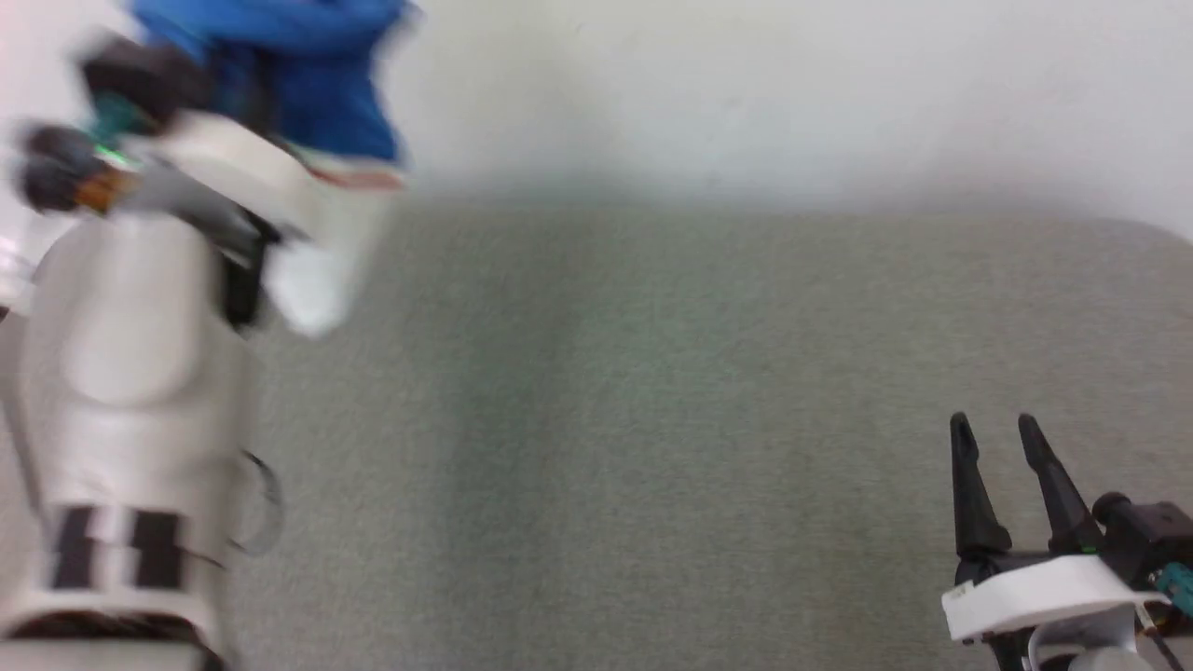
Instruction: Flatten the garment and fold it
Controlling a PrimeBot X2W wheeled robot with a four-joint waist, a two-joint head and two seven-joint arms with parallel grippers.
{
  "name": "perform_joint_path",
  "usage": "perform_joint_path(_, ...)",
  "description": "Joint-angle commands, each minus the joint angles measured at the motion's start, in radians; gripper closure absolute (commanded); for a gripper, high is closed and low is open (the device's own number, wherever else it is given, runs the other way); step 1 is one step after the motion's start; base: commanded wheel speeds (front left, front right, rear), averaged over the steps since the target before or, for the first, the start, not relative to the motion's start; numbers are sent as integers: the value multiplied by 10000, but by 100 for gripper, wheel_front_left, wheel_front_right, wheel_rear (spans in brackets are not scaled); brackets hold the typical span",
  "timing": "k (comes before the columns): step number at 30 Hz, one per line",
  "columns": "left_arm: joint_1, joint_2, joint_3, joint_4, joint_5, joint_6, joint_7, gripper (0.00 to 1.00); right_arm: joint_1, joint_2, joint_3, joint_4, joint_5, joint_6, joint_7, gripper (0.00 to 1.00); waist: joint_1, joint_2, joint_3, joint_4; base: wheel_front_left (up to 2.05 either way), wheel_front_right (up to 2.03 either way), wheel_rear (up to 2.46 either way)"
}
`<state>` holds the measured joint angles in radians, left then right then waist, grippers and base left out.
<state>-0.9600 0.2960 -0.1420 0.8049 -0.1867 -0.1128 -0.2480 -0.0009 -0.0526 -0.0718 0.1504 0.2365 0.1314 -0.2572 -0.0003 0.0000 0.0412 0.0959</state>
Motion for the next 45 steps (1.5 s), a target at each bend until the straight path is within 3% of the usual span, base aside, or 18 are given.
perform_joint_path(1, 663, -601, -175, -244, -231, -44, -34, 100, 220, 23, -31, 22, 21, -7, -43, 0, 3, 0, -845, -934, 0, 0, 0)
perform_joint_path(6, 2440, -1949, -676, -1104, -828, -87, 178, 100, 497, 23, -63, 27, -18, -7, -44, 0, 3, 0, -1020, -1557, 0, 0, 0)
perform_joint_path(12, 4682, -2406, -1346, -2071, -1731, -70, 309, 100, 553, 23, 75, 62, 15, -7, -38, 0, 3, 0, -986, -2127, 0, 0, 0)
perform_joint_path(17, 7435, -2451, -1948, -2715, -2852, 809, 221, 100, 602, 23, 234, 118, 85, -7, -27, 0, 3, 0, -966, -2473, 0, 0, 0)
perform_joint_path(20, 8543, -2454, -2364, -2837, -2801, 1355, 153, 100, 636, 24, 203, 110, 145, -7, -28, 0, 3, 0, -861, -2406, 0, 0, 0)
perform_joint_path(21, 8804, -2454, -2453, -2871, -2777, 1453, 144, 82, 651, 24, 234, 113, 142, -7, -29, 0, 3, 0, -856, -2370, 0, 0, 0)
perform_joint_path(22, 8987, -2454, -2528, -2956, -2684, 1585, 121, 51, 660, 24, 270, 110, 138, -7, -29, 0, 3, 0, -839, -2324, 0, 0, 0)
perform_joint_path(23, 9109, -2436, -2600, -3081, -2555, 1687, 88, 0, 671, 24, 277, 108, 111, -7, -29, 0, 3, 0, -834, -2257, 0, 0, 0)
perform_joint_path(29, 9323, -2241, -2536, -4673, -1896, 1925, -117, 0, 682, 24, 215, 45, -11, -7, -16, 0, 3, 0, -802, -1813, 0, 0, 0)
perform_joint_path(35, 9809, -2116, -1448, -6700, -1371, 2167, -134, 0, 802, 24, 162, -110, -88, -7, 58, 0, 3, 0, -949, -1495, 0, 0, 0)
perform_joint_path(45, 10021, -1279, -73, -7053, -1409, 2318, 108, 0, 1044, 24, 141, -455, -143, -7, 283, 0, 3, 0, -1155, -1236, 0, 0, 0)
